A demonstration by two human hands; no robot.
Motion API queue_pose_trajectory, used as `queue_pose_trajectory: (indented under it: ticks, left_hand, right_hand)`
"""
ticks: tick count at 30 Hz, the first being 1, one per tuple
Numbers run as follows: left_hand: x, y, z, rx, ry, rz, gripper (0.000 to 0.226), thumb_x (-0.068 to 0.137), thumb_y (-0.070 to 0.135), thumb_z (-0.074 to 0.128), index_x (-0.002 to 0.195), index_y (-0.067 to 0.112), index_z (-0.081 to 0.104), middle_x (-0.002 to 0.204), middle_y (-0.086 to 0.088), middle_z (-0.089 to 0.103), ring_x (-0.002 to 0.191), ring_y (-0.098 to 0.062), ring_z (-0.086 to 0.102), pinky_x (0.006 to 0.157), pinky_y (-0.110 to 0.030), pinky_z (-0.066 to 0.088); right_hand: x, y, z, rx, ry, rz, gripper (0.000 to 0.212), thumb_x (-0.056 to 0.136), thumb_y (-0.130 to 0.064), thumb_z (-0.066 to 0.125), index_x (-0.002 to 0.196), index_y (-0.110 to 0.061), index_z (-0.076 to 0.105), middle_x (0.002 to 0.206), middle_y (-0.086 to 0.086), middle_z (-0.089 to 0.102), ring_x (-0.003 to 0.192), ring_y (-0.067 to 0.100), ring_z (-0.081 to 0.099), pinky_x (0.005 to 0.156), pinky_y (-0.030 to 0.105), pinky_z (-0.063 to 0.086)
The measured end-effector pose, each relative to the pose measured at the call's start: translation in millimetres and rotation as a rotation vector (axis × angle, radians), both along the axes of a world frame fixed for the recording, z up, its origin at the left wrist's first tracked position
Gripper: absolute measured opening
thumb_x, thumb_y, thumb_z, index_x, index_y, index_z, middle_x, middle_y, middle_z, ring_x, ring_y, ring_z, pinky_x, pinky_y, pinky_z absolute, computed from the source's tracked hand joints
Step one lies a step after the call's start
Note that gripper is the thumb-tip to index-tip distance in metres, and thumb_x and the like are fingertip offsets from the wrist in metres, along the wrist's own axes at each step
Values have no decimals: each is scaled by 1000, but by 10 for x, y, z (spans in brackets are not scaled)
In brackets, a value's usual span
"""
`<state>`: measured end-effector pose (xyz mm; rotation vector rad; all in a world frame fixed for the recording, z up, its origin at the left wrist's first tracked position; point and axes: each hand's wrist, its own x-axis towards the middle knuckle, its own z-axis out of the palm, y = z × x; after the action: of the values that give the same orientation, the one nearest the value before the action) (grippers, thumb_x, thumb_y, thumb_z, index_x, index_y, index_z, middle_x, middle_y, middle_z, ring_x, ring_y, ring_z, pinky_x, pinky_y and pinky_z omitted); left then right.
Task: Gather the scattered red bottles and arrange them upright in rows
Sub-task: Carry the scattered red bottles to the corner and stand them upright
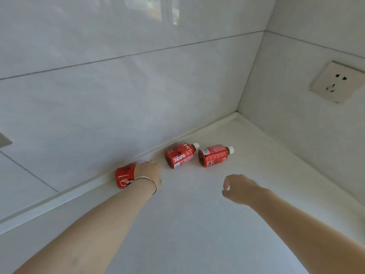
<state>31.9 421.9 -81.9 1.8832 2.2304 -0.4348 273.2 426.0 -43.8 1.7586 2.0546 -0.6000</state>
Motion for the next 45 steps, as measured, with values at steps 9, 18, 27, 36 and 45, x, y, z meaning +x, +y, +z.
queue_pose_trajectory:
  ticks: [9, 18, 27, 36, 45]
  left_hand:
    - [-313, 406, -637, 57, 174, -107, 25, 83, 18, 59, 108, 22, 60, 112, 5, 64, 122, -20, 45, 97, -33, 32]
    - [-198, 338, -60, 445, -599, 67, 26, 68, 20, 82, 83, 2, 71, 83, -3, 51, 76, -25, 55, 71, -29, 45]
    - [85, 252, -30, 216, -586, 39, 41, 79, 37, 69, 107, 9, 60, 115, -6, 56, 106, -24, 60, 92, -33, 50]
    - [246, -110, 159, 170, -294, 14, 33, 88, 42, 53, 106, 15, 46, 116, -4, 62, 105, -29, 62, 84, -34, 48]
    - [528, -1550, 585, 230, -406, 57, 25, 83, 44, 55, 83, 23, 41, 79, 8, 50, 81, -21, 52, 68, -25, 36]
  right_hand:
    - [8, 880, -486, 97, -107, -97, 40, 96, -28, 42, 135, -19, 42, 125, 2, 59, 116, 21, 58, 83, 27, 43]
    - [308, 1508, -748, 160, -17, -113, 70, 88, -6, 55, 148, -22, 23, 149, 5, 32, 130, 29, 43, 101, 39, 43]
    - [176, 1360, -856, 166, 1, -48, 31, 89, -21, 59, 117, -7, 55, 122, 13, 51, 113, 32, 57, 94, 38, 46]
    - [42, 292, -169, 221, 27, -26, 37, 93, -52, 41, 94, -16, 52, 100, 5, 65, 95, 25, 61, 77, 30, 44]
    - [186, -1228, 433, 195, -63, 67, 43, 91, -55, 35, 79, -18, 51, 83, 0, 58, 87, 21, 61, 65, 24, 39]
